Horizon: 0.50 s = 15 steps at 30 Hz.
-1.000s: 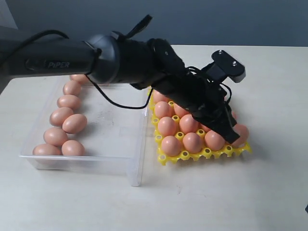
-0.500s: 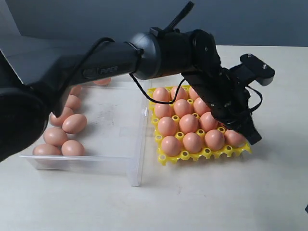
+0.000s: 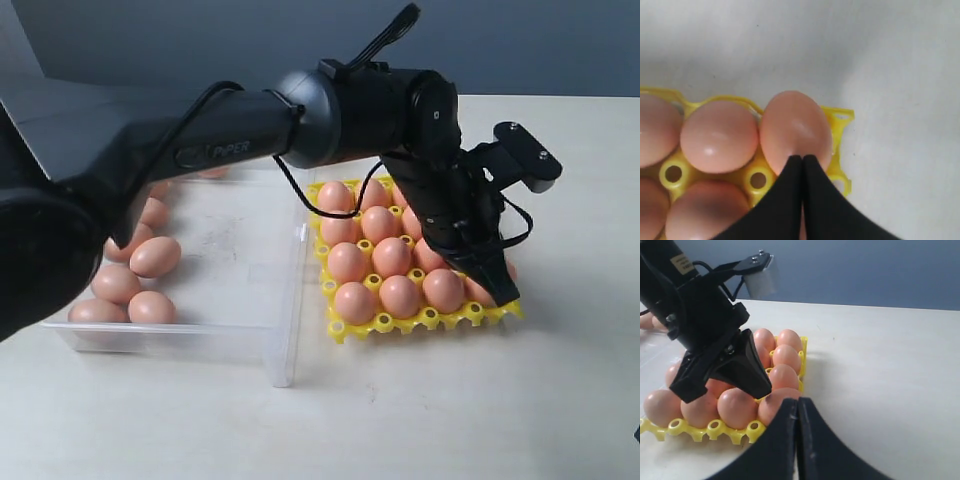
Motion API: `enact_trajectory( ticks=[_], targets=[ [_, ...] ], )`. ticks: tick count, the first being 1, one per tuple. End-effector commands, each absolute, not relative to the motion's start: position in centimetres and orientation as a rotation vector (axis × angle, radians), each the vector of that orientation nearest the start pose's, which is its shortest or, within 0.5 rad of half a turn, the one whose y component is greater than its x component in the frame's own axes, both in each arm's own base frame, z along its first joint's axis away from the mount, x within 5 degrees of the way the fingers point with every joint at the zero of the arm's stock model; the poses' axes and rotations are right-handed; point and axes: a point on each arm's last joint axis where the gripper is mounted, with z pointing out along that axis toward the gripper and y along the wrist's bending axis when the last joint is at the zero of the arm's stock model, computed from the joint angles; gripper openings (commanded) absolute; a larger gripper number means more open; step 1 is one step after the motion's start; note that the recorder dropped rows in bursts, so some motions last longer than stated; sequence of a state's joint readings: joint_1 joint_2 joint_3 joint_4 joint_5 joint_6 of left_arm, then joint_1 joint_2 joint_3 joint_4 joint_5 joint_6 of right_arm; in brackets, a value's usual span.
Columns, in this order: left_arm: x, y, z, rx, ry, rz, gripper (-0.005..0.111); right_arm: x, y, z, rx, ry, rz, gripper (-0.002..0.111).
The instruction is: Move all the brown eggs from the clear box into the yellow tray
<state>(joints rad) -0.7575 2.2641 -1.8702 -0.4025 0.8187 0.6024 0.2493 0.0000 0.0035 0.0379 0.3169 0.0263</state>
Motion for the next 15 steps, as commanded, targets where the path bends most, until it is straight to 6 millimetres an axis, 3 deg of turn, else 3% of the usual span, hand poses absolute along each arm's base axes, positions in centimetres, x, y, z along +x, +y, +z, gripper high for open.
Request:
enact_trajectory(
  ticks=[1, 4, 9, 11, 15],
  targets=[
    [33.7, -37.1, 17.8, 1.482, 2.218, -0.551, 0.0, 5.2, 1.4, 18.6, -0.179, 1.785, 0.232, 0.001],
    [33.2, -37.5, 16.2, 1.53, 2.242, -0.535, 0.0, 5.2, 1.4, 18.6, -0.179, 1.785, 0.232, 0.001],
    [32.7, -37.3, 15.8, 1.6, 2.267, -0.512, 0.0, 5.2, 1.4, 18.6, -0.179, 1.785, 0.232, 0.001],
    [32.7, -37.4, 16.4, 1.591, 2.252, -0.516, 0.0, 5.2, 1.4, 18.6, -0.179, 1.785, 0.232, 0.001],
    [32.9, -37.4, 19.7, 1.519, 2.15, -0.514, 0.0, 5.2, 1.4, 18.6, -0.179, 1.785, 0.232, 0.001]
  ],
)
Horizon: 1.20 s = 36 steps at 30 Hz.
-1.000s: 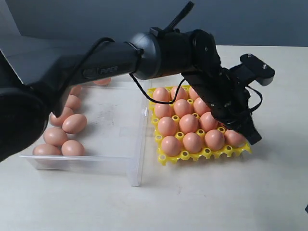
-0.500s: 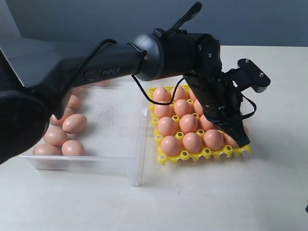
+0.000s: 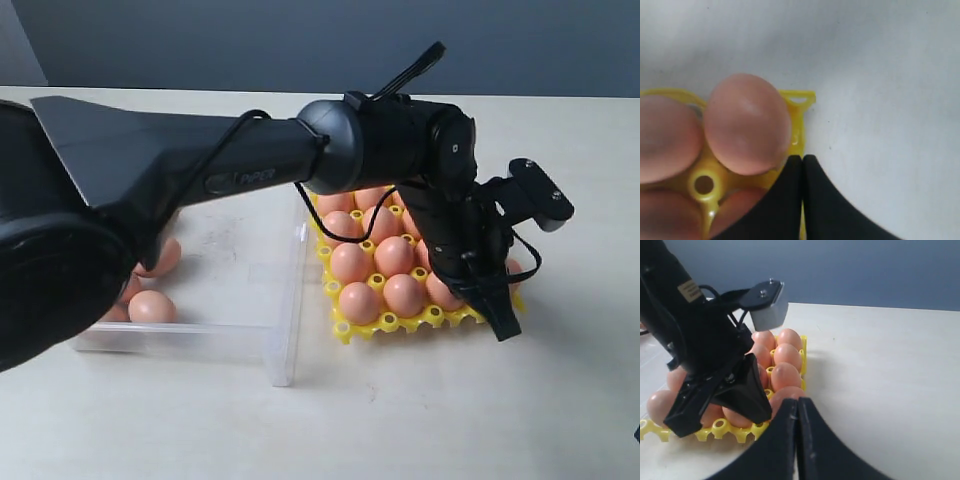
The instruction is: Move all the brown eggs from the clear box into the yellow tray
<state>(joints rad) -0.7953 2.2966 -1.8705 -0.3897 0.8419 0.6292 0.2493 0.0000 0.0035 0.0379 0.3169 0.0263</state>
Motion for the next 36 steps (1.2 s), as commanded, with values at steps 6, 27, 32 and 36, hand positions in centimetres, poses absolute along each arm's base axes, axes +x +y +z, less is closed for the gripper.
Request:
enact_trajectory(
  ticks=[6, 27, 32, 36],
  targets=[
    [34.1, -38.6, 21.3, 1.286, 2.032, -0.594, 0.0, 5.2, 1.4, 18.6, -0.179, 1.785, 0.232, 0.001],
    [34.0, -39.3, 17.1, 1.415, 2.024, -0.63, 0.0, 5.2, 1.4, 18.6, -0.179, 1.785, 0.232, 0.001],
    [33.4, -39.0, 18.0, 1.485, 2.025, -0.628, 0.0, 5.2, 1.4, 18.6, -0.179, 1.785, 0.232, 0.001],
    [34.2, -39.1, 19.4, 1.393, 1.953, -0.585, 0.0, 5.2, 1.4, 18.6, -0.179, 1.785, 0.232, 0.001]
  ],
)
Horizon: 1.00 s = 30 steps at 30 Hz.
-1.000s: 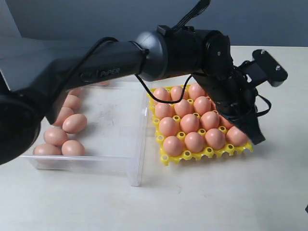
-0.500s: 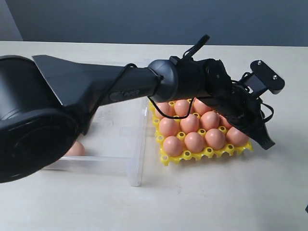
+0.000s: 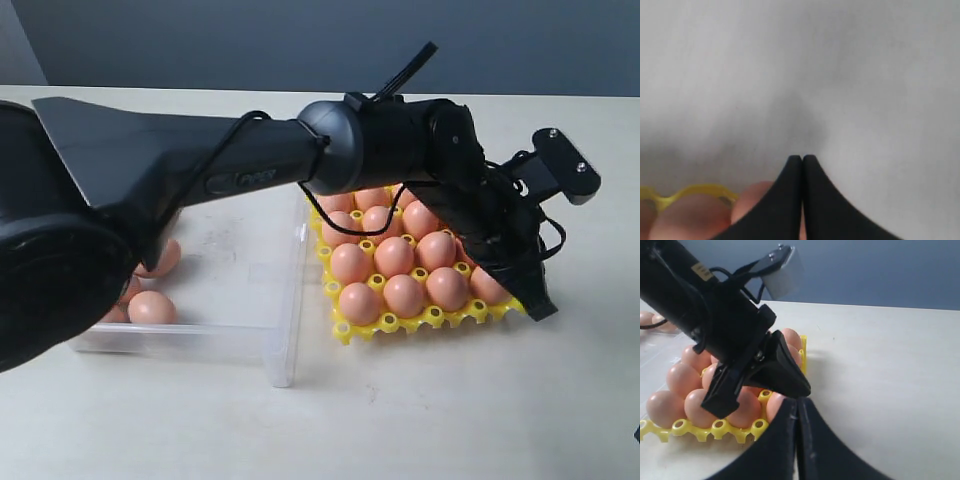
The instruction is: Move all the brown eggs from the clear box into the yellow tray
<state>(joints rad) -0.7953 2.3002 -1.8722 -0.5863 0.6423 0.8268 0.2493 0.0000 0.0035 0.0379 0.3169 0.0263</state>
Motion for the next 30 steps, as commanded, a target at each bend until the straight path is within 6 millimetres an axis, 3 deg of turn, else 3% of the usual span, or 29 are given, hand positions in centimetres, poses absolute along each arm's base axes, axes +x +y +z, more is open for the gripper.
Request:
enact_trajectory(
  ticks=[1, 9, 13, 16, 18, 24, 30],
  targets=[
    [34.4, -39.2, 19.5, 1.369, 1.939, -0.573, 0.0, 5.2, 1.4, 18.6, -0.179, 1.785, 0.232, 0.001],
    [34.1, -38.8, 17.0, 1.501, 2.011, -0.549, 0.0, 5.2, 1.4, 18.6, -0.179, 1.785, 0.232, 0.001],
    [33.2, -38.3, 18.2, 1.586, 2.032, -0.572, 0.0, 5.2, 1.4, 18.6, -0.179, 1.785, 0.232, 0.001],
    [33.5, -38.2, 20.3, 1.53, 1.963, -0.541, 0.0, 5.2, 1.4, 18.6, -0.179, 1.785, 0.232, 0.001],
    [34.2, -38.0, 20.5, 1.488, 1.942, -0.515, 0.0, 5.2, 1.4, 18.6, -0.179, 1.785, 0.232, 0.001],
    [35.9, -36.7, 19.6, 1.415, 2.005, -0.473, 0.0, 5.2, 1.4, 18.6, -0.179, 1.785, 0.232, 0.001],
    [36.1, -36.9, 18.7, 1.435, 1.976, -0.478, 0.0, 5.2, 1.4, 18.6, -0.179, 1.785, 0.232, 0.001]
  ],
)
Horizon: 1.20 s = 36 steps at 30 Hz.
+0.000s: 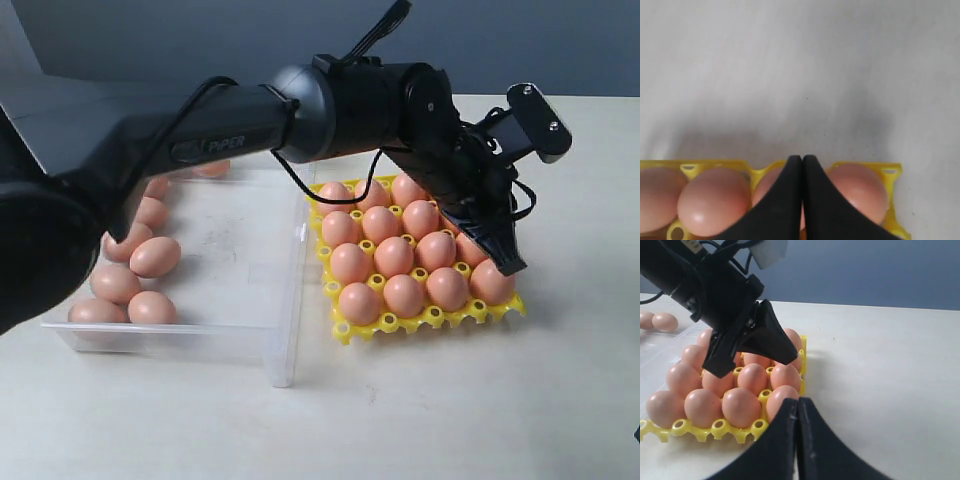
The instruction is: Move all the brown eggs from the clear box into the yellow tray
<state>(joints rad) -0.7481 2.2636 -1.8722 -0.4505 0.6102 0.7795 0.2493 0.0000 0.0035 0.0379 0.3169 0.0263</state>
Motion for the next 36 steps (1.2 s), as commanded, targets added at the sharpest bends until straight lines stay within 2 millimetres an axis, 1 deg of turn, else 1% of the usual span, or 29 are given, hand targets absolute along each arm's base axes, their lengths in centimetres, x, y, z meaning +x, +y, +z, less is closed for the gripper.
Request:
enact_trajectory(
  ticks=[1, 5, 13, 18, 24, 28, 32, 35, 36],
  targets=[
    [36.1, -37.0, 18.5, 1.433, 1.978, -0.497, 0.0, 5.2, 1.4, 18.6, -0.179, 1.785, 0.232, 0.001],
    [36.0, -37.2, 17.4, 1.435, 2.006, -0.53, 0.0, 5.2, 1.4, 18.6, -0.179, 1.785, 0.232, 0.001],
    [35.2, -37.0, 17.1, 1.52, 2.059, -0.577, 0.0, 5.2, 1.4, 18.6, -0.179, 1.785, 0.232, 0.001],
    [35.0, -36.8, 17.1, 1.565, 2.065, -0.561, 0.0, 5.2, 1.4, 18.6, -0.179, 1.785, 0.232, 0.001],
    [35.4, -36.9, 18.2, 1.507, 2.014, -0.532, 0.0, 5.2, 1.4, 18.6, -0.179, 1.785, 0.232, 0.001],
    [35.0, -36.7, 19.4, 1.514, 2.014, -0.558, 0.0, 5.2, 1.4, 18.6, -0.179, 1.785, 0.232, 0.001],
    [33.5, -36.2, 21.3, 1.611, 2.039, -0.624, 0.0, 5.2, 1.4, 18.6, -0.179, 1.785, 0.232, 0.001],
    [32.1, -36.3, 21.3, 1.729, 2.047, -0.657, 0.0, 5.2, 1.4, 18.6, -0.179, 1.785, 0.232, 0.001],
    [31.8, -36.5, 20.9, 1.754, 2.046, -0.648, 0.0, 5.2, 1.4, 18.6, -0.179, 1.785, 0.232, 0.001]
  ],
)
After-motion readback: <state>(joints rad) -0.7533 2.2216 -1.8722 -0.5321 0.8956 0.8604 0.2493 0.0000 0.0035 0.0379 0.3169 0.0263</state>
